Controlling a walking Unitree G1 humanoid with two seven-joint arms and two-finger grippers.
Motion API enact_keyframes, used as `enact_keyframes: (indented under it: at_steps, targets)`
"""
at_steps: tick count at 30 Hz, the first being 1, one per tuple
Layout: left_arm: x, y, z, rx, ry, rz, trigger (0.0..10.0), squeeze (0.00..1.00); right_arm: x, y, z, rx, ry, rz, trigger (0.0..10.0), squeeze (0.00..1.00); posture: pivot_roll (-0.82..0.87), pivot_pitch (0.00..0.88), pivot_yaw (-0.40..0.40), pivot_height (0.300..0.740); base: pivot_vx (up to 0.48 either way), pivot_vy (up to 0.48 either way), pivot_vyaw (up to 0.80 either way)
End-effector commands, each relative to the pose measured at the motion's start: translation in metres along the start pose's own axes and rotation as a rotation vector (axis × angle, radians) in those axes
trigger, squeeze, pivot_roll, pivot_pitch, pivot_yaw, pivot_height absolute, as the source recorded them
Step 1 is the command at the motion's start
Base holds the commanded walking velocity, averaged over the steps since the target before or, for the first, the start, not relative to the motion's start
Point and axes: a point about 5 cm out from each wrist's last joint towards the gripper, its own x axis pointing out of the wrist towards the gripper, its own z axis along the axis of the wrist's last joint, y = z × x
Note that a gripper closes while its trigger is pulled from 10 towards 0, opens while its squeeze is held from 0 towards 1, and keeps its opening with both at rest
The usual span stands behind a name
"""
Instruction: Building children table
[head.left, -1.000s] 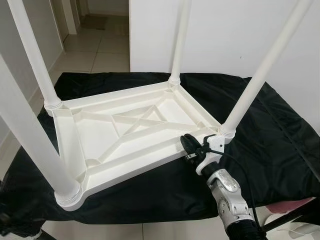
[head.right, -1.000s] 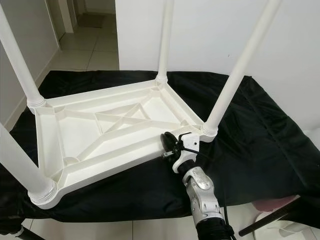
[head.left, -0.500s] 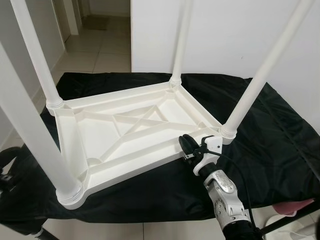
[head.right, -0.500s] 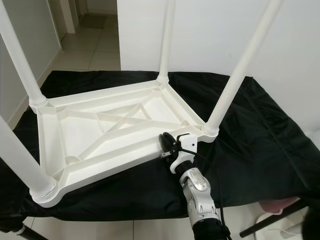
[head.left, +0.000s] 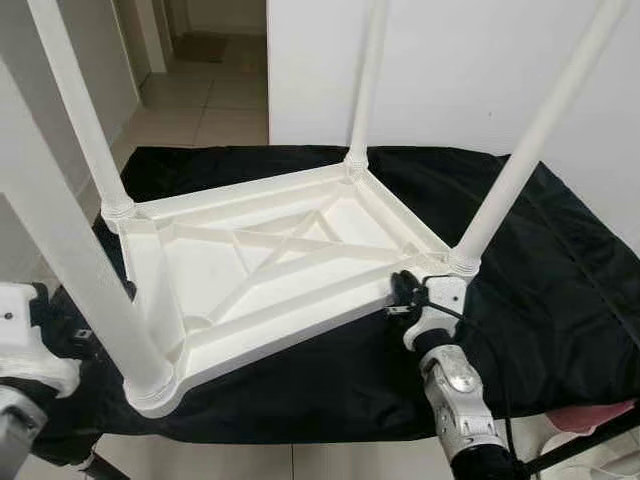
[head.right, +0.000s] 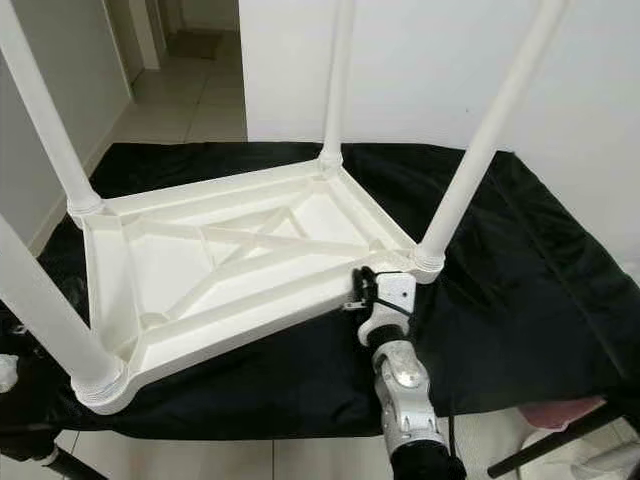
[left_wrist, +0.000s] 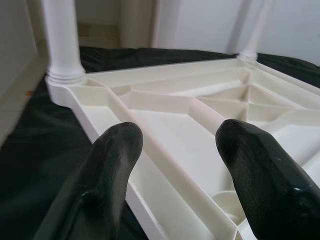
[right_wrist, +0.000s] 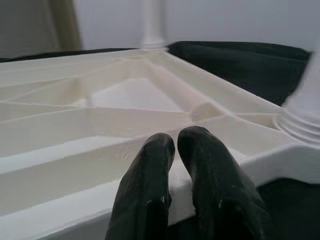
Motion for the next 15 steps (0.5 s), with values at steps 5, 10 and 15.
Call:
enact_keyframes:
  at_steps: [5,10,15]
  targets:
    - [0.011,-0.012,-0.015,-0.035,0.028,-0.066,10.0,0.00,0.002,-0.004,0.001,-0.014,-0.007,-0.038,10.0,0.00,0.11,0.002,-0.033,0.740,0.000,0.000,0.00]
    - [0.017,-0.018,-0.019,-0.050,0.039,-0.091,10.0,0.00,0.001,-0.006,0.003,-0.019,-0.017,-0.045,10.0,0.00,0.10,0.000,-0.030,0.740,0.000,0.000,0.00]
    - [0.019,-0.020,-0.023,-0.029,0.056,-0.110,10.0,0.00,0.001,-0.006,0.001,-0.026,-0.014,-0.063,10.0,0.00,0.09,0.003,-0.029,0.740,0.000,0.000,0.00]
